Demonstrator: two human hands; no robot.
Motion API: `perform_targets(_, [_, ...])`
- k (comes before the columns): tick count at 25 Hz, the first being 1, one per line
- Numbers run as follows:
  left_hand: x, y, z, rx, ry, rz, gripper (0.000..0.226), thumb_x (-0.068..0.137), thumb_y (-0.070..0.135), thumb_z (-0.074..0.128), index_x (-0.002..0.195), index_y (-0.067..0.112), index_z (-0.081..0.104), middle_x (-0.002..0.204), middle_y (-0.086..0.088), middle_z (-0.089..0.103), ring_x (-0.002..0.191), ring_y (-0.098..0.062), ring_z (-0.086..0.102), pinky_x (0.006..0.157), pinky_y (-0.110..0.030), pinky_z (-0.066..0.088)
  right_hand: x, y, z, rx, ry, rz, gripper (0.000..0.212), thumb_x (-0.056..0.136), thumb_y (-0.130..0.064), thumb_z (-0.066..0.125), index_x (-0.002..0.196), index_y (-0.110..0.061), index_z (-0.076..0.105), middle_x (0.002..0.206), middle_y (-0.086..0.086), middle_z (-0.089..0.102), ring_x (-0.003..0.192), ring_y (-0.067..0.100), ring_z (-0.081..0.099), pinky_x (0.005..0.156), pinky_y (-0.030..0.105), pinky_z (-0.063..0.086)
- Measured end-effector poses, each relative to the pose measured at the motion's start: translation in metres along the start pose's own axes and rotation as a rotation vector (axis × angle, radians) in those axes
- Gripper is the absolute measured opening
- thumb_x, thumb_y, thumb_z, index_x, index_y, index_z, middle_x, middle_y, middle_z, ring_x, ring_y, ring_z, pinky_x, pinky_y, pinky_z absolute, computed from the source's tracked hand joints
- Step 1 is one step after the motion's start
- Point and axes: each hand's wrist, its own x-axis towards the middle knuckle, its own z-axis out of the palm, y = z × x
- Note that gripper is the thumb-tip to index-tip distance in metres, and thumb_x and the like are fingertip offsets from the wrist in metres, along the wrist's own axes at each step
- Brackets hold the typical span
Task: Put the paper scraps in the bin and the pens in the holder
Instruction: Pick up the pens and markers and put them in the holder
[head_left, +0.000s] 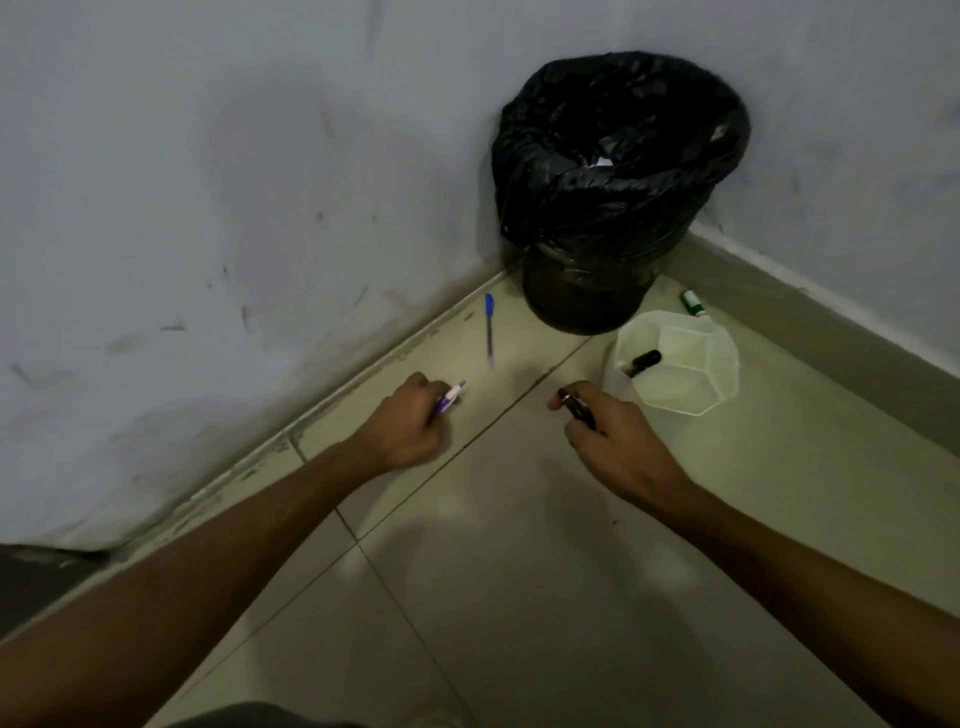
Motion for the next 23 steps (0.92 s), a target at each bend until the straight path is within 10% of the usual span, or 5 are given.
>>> perform_targets(5, [0.014,0.108,-0.039,-0.370,0.162,0.209,0.028,0.103,0.028,0.041,0.118,0.021,0.064,0.090,0.014,0.060,0.076,0.000,0.054,0.068,-0.019,0.040,-0.025,-0.007,-0.051,-0.016,0.241,-0.080,0.029,0.101,-0.033,0.046,0.094,-0.012,0.064,0.079,0.003,0.065,0.069,0.011,0.059,0.057,0.021,0.042])
perform_targets(12, [0.047,0.205,-0.062,-0.637,0.226,0.346,0.018,0.094,0.019,0.061,0.110,0.018,0.069,0.087,-0.001,0.071,0.082,-0.016,0.070,0.075,-0.035,0.061,-0.025,0.025,-0.123,0.207,0.744,-0.030,0.035,0.099,-0.045,0.046,0.094,-0.016,0.066,0.083,0.005,0.068,0.077,0.019,0.064,0.068,0.040,0.052])
perform_targets(23, [0.053,0.215,-0.011,-0.158,0.258,0.391,0.018,0.088,0.018,0.067,0.106,0.016,0.074,0.099,0.001,0.072,0.077,-0.002,0.060,0.079,-0.021,0.055,-0.020,0.047,-0.108,-0.175,0.443,-0.023,0.016,0.084,-0.018,0.075,0.100,-0.017,0.076,0.102,-0.001,0.070,0.081,0.006,0.062,0.076,0.015,0.050])
